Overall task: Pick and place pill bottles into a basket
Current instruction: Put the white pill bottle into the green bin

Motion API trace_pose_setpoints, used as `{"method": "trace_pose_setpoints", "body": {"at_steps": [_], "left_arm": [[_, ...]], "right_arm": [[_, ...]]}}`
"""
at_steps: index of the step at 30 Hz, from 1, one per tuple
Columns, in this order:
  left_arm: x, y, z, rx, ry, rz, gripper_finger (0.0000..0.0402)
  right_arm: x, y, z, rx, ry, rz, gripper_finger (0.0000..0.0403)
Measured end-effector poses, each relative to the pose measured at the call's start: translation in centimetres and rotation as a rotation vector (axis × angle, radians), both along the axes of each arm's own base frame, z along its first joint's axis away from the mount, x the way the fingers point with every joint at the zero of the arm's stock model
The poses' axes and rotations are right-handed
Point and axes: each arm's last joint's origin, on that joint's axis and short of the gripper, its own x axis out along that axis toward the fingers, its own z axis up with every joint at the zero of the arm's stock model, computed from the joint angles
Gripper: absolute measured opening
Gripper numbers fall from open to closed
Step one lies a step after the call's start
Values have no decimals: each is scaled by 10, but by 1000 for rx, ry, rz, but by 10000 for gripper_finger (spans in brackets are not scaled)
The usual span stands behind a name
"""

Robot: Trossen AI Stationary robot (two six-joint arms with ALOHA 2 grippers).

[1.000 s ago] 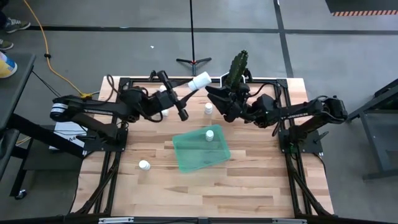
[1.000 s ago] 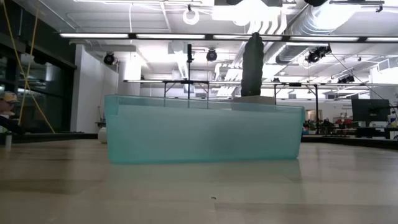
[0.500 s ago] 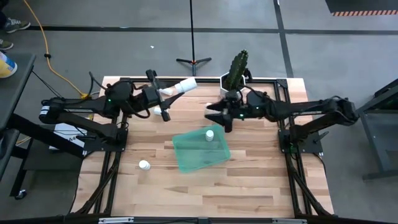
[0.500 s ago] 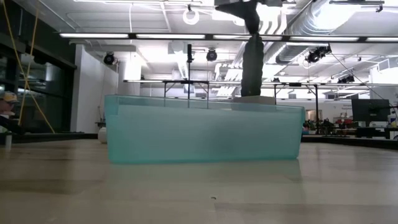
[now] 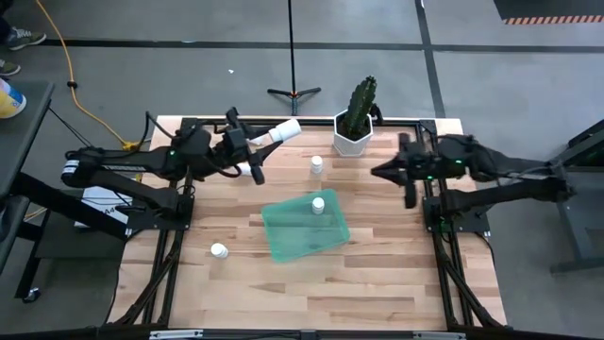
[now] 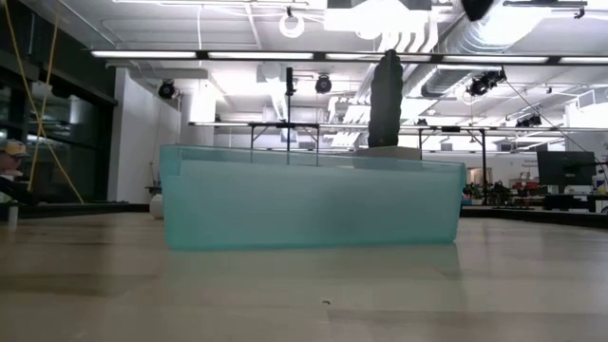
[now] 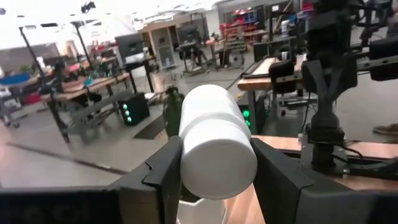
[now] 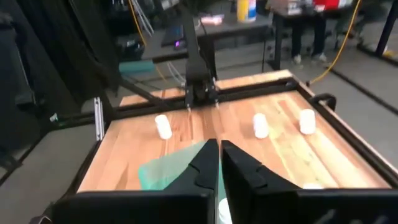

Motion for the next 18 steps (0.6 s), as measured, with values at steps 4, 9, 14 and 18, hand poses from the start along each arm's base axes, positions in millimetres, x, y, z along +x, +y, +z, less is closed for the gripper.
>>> {"method": "trace_pose_setpoints", "body": {"at_steps": [4,9,14,18], "left_arm": [[6,1,-5,-36,2,28,195],[11,2,-10,-61,10,74,195],[18,2,-16,-114,6,85,195],[26,2,-23,-151,19,77,195]], "right_arm": [[-26,0,-24,26,-82,-35,37],[-45,1,-58,25,-231,-41,12],[-53,2,-88,76,-319,-34,10],[-56,2,-109,95,-350,-32,2]]}}
